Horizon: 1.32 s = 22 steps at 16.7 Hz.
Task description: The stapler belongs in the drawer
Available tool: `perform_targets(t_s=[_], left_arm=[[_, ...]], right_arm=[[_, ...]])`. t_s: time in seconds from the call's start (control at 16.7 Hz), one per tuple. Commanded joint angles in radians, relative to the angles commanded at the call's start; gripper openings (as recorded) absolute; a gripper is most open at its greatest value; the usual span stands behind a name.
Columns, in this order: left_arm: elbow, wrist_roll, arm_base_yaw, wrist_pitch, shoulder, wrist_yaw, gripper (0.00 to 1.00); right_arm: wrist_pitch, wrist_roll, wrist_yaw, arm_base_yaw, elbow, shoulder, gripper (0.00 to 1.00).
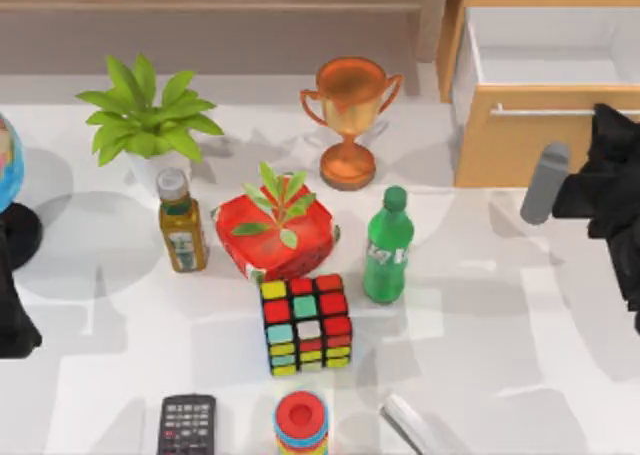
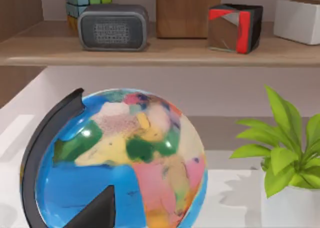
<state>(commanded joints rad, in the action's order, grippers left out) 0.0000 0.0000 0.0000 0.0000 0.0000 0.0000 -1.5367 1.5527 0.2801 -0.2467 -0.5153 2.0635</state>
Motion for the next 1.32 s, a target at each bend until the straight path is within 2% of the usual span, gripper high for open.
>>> perform_targets(t_s=[0.48, 0.72, 1.32], left_arm=[[0.0, 0.0, 0.0, 0.0, 0.0, 0.0, 1.0], [0.0, 0.0, 0.0, 0.0, 0.0, 0.0, 1.0], [0.0, 0.0, 0.0, 0.0, 0.0, 0.0, 1.0]], right_arm=[[-0.164, -0.002, 0.069, -0.069, 0.232, -0.062, 0.0], [-0.174, -0.002, 0.073, -0.073, 0.243, -0.066, 0.0], [-0.174, -0.002, 0.073, -0.073, 0.243, -0.066, 0.75]])
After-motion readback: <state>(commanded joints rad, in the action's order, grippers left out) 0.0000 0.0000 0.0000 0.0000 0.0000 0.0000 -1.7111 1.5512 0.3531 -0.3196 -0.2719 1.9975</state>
